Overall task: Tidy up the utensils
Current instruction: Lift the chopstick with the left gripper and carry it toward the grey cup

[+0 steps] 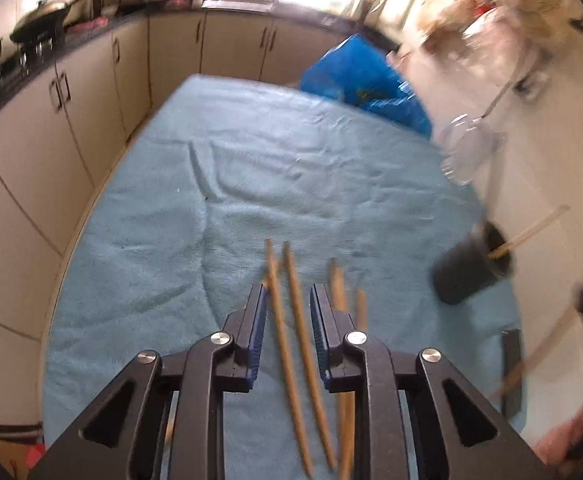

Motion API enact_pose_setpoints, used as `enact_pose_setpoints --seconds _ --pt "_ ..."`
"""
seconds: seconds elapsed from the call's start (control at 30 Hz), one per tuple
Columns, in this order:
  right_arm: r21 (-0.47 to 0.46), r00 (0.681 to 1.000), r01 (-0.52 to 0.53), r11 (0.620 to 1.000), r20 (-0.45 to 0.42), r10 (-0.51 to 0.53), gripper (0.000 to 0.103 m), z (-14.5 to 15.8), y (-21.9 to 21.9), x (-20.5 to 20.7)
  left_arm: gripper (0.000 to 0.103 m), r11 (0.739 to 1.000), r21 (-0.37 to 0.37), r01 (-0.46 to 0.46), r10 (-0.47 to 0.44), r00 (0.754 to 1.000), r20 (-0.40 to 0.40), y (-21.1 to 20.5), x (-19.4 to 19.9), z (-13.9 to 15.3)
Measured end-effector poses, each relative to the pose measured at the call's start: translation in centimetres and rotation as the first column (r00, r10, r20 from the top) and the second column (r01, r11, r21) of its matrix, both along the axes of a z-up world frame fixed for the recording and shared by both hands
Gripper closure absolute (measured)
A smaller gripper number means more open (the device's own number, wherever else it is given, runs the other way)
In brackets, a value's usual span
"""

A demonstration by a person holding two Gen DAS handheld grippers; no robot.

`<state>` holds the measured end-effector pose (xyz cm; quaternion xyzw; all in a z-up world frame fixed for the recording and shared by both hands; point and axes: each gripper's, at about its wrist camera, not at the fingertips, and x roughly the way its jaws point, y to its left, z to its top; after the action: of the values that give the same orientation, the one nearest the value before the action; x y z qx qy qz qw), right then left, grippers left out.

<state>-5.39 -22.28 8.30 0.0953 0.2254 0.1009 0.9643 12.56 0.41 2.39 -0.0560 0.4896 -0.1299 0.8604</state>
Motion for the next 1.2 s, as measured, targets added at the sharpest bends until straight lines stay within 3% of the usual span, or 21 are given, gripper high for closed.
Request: enact_pose_setpoints --seconds 0.1,0.23,0.57,0.7,0.93,1.2 --pt "0.003 1.000 0.001 1.000 -0.003 -0.001 0.095 -0.1 -0.2 0.1 0.082 1.000 -0.021 0.004 -0.006 0.994 -0.107 -0.3 3.1 -3.0" --pt "-0.003 1.000 0.000 1.000 -0.007 0.000 0.095 -0.2 -0.3 0.3 0.082 1.000 -0.013 -0.003 0.001 0.985 -0.172 -0.8 5.3 -5.7" --pt "-0.004 1.000 0.007 1.000 -0.014 -0.007 0.095 -0.4 -0.4 0.4 0.082 0.998 0.067 -0.021 0.033 0.982 -0.187 -2.7 8.4 -7.9" --pt "-0.010 1.000 0.009 1.000 -0.015 -0.009 0.095 -0.3 -0.3 0.4 0.096 0.998 0.056 -0.023 0.033 0.983 -0.182 -2.9 8.5 -8.0" --pt "-0.006 1.000 0.006 1.000 -0.012 -0.006 0.095 -0.2 -0.3 0.2 0.097 1.000 0.021 -0.023 0.025 0.997 -0.073 -1.8 4.8 -4.3" --pt "-0.002 1.000 -0.001 1.000 0.005 0.001 0.095 0.1 -0.1 -0.5 0.097 1.000 -0.024 -0.005 0.009 0.987 0.159 -0.4 -2.0 3.4"
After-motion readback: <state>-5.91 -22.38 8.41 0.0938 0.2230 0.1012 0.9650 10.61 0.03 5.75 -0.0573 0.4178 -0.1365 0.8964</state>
